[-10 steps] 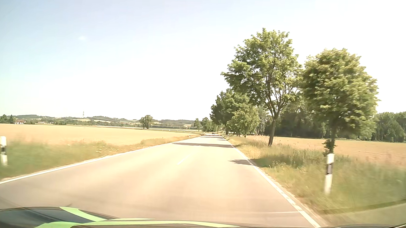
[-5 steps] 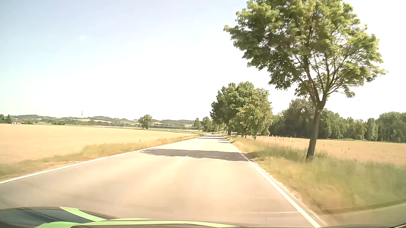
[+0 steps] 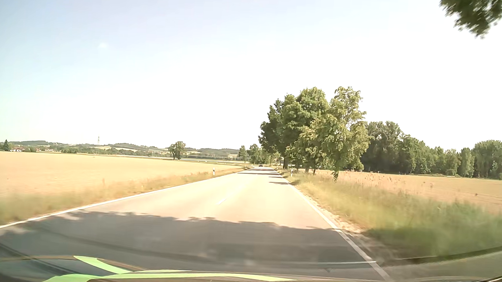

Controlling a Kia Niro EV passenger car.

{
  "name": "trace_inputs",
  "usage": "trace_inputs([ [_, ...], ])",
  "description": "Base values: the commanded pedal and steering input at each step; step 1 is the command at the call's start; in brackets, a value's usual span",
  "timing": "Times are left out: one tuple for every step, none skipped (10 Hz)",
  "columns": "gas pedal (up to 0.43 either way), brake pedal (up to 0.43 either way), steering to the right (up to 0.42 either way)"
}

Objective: Follow the waypoints while adhering to traffic rules and regulations

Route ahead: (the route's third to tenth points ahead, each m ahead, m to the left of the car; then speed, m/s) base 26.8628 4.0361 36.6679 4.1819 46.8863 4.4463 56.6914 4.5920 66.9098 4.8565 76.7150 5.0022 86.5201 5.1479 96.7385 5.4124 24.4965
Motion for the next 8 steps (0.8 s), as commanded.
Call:
trace_inputs([
  [0.197, 0.0, -0.001],
  [0.197, 0.0, -0.001],
  [0.197, 0.0, -0.001],
  [0.197, 0.0, -0.001],
  [0.197, 0.0, -0.001],
  [0.197, 0.0, -0.001],
  [0.197, 0.0, -0.001],
  [0.169, 0.0, -0.001],
])
